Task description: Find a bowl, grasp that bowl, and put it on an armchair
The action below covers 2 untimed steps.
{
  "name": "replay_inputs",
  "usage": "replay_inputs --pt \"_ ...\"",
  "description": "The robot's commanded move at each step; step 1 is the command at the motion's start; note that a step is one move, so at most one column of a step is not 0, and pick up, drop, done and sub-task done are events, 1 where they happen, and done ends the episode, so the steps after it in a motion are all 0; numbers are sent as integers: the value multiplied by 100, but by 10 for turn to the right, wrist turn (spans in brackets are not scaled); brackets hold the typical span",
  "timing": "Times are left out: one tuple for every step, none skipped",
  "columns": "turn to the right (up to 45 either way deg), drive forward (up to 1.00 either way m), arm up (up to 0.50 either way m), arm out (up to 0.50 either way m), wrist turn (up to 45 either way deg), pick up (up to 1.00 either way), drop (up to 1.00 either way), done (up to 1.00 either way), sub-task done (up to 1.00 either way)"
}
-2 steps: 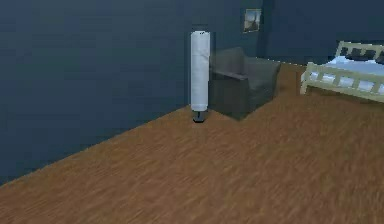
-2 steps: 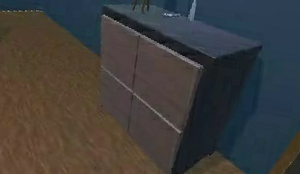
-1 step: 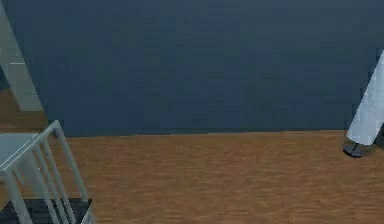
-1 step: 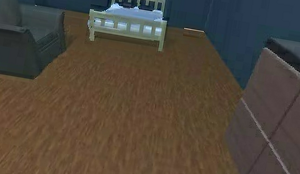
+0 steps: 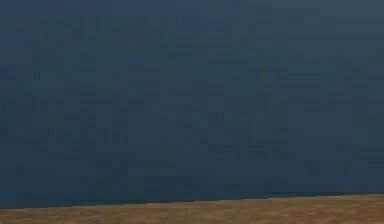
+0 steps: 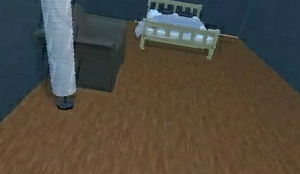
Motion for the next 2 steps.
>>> replay_inputs --pt "-120 0 0 0 0 0 0 0 0" --pt "0 15 0 0 0 0 0 0 0"
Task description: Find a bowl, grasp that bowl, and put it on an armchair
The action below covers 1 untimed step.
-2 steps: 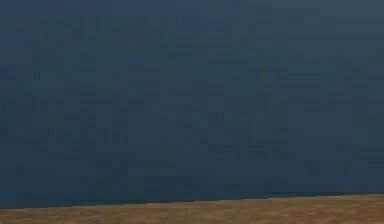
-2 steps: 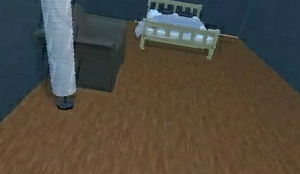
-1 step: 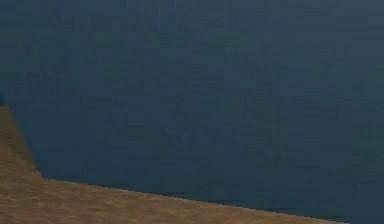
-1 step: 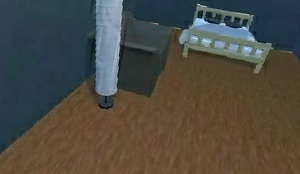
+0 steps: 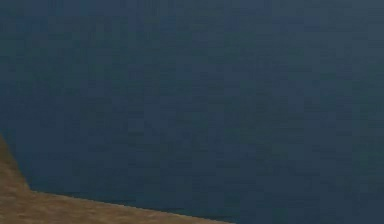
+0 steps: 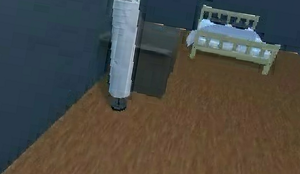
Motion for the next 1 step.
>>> replay_inputs --pt "-420 0 0 0 0 0 0 0 0"
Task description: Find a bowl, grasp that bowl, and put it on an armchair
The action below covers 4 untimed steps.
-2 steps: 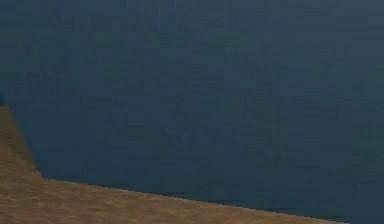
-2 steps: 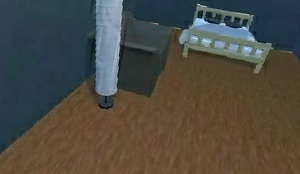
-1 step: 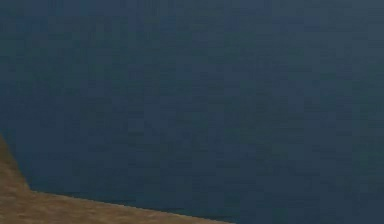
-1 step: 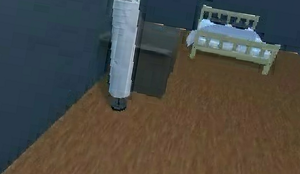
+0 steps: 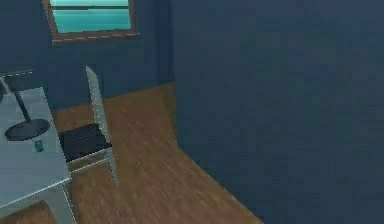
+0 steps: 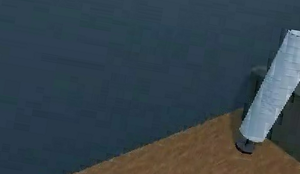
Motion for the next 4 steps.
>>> replay_inputs --pt "0 85 0 0 0 0 0 0 0" --pt "450 0 0 0 0 0 0 0 0" --pt "450 0 0 0 0 0 0 0 0" --pt "450 0 0 0 0 0 0 0 0"
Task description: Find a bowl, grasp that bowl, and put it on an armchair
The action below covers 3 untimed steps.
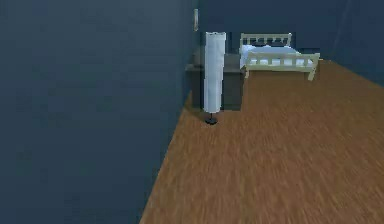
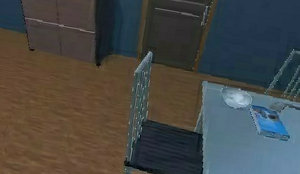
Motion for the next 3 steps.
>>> replay_inputs --pt "240 0 0 0 0 0 0 0 0" --pt "450 0 0 0 0 0 0 0 0" --pt "210 0 0 0 0 0 0 0 0"
